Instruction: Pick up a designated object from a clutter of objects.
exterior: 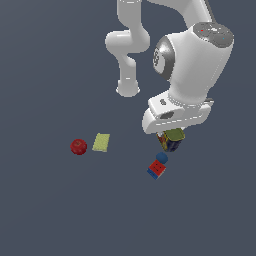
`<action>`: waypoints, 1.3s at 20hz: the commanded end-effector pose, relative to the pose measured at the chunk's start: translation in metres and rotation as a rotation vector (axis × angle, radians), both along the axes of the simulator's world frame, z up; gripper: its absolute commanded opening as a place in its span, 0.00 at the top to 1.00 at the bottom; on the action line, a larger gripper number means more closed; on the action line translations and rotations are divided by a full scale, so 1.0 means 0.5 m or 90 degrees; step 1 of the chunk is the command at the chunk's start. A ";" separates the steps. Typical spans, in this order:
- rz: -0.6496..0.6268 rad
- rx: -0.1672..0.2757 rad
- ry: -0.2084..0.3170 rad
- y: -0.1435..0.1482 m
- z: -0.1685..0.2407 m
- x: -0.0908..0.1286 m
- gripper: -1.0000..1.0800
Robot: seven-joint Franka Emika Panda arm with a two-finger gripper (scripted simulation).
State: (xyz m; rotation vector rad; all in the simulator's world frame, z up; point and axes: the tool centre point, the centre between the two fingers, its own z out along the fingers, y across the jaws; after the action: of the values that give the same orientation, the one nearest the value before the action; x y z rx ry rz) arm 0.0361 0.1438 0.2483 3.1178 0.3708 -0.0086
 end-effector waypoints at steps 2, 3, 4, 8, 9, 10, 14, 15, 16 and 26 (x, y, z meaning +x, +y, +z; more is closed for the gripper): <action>0.000 0.001 -0.003 -0.016 0.067 -0.033 1.00; 0.000 0.001 -0.003 -0.021 0.085 -0.043 1.00; 0.000 0.001 -0.003 -0.026 0.104 -0.053 1.00; 0.000 0.002 -0.003 -0.047 0.182 -0.093 1.00; 0.000 0.002 -0.003 -0.051 0.201 -0.103 1.00; 0.000 0.002 -0.003 -0.056 0.219 -0.112 1.00; 0.000 0.002 -0.003 -0.074 0.286 -0.146 1.00; 0.000 0.002 -0.003 -0.078 0.301 -0.153 1.00; 0.000 0.002 -0.003 -0.081 0.315 -0.160 1.00; 0.000 0.002 -0.003 -0.106 0.408 -0.202 1.00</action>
State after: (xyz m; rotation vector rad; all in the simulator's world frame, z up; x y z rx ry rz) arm -0.0631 0.0920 0.4462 3.1203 0.3714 -0.0045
